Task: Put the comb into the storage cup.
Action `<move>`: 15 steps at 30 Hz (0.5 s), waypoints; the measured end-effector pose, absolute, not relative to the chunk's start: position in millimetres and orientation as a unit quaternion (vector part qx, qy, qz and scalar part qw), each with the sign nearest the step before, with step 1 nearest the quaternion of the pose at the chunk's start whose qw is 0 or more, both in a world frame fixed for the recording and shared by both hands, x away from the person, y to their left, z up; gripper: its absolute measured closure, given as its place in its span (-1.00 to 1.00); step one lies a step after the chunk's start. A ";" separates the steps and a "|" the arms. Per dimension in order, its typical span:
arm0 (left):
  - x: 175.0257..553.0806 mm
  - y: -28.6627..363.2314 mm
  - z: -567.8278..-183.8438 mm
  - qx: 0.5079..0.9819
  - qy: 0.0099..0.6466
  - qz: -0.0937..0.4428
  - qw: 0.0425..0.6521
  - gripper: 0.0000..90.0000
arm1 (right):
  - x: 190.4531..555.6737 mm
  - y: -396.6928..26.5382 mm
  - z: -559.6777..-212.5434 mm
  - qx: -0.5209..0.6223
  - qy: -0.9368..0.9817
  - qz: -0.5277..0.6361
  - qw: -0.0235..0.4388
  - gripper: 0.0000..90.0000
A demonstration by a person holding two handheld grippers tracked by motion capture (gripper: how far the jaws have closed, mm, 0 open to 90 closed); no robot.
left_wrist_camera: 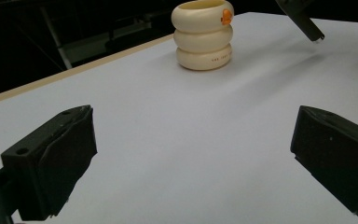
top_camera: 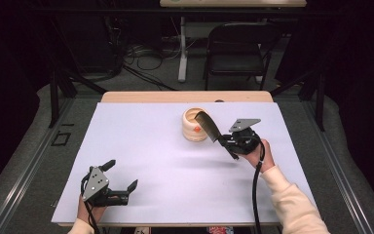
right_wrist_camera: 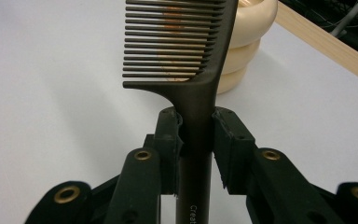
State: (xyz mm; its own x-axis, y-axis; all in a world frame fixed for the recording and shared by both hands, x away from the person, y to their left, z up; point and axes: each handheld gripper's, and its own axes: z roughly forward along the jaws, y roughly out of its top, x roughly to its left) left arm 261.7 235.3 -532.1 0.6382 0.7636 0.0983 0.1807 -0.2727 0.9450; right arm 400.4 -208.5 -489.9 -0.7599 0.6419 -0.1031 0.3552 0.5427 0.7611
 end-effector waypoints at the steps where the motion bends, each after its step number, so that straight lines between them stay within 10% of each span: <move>1: 261.7 235.2 -531.9 0.745 0.317 0.284 0.513 -0.99 | 400.6 -208.1 -490.1 0.291 0.857 0.380 0.191 0.60; 15: 261.8 235.3 -532.1 0.745 0.317 0.284 0.513 -0.99 | 407.3 -203.5 -489.1 0.295 0.854 0.378 0.204 0.60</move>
